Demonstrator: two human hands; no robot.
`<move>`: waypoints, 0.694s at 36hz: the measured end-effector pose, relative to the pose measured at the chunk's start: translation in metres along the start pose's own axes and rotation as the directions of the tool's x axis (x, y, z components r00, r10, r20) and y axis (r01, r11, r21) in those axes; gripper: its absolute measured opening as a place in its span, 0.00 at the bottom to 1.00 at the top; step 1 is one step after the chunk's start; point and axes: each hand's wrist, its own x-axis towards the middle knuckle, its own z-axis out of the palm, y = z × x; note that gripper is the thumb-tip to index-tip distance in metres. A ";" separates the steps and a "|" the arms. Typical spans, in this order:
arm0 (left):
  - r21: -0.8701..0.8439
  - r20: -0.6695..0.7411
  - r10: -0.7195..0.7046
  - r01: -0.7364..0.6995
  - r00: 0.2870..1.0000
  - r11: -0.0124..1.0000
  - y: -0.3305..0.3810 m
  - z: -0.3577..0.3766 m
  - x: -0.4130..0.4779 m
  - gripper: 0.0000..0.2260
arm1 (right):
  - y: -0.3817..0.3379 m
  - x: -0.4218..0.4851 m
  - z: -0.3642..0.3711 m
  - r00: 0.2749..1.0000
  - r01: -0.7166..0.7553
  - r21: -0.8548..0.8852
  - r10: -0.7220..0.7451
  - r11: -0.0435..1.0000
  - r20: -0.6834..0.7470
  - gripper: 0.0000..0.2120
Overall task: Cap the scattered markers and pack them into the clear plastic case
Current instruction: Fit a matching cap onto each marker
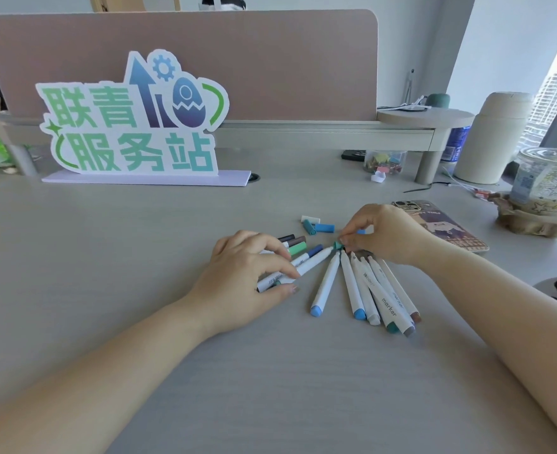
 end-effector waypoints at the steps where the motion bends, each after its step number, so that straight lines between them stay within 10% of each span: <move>1: 0.003 -0.010 -0.008 0.008 1.000 1.000 0.000 0.000 0.000 0.14 | -0.002 0.000 0.000 1.000 0.006 -0.038 -0.006 0.999 0.000 0.04; 25: 0.071 -0.198 -0.204 0.222 0.959 0.973 -0.007 -0.012 0.003 0.03 | -0.002 0.000 -0.002 0.986 0.102 -0.229 -0.068 0.968 0.152 0.11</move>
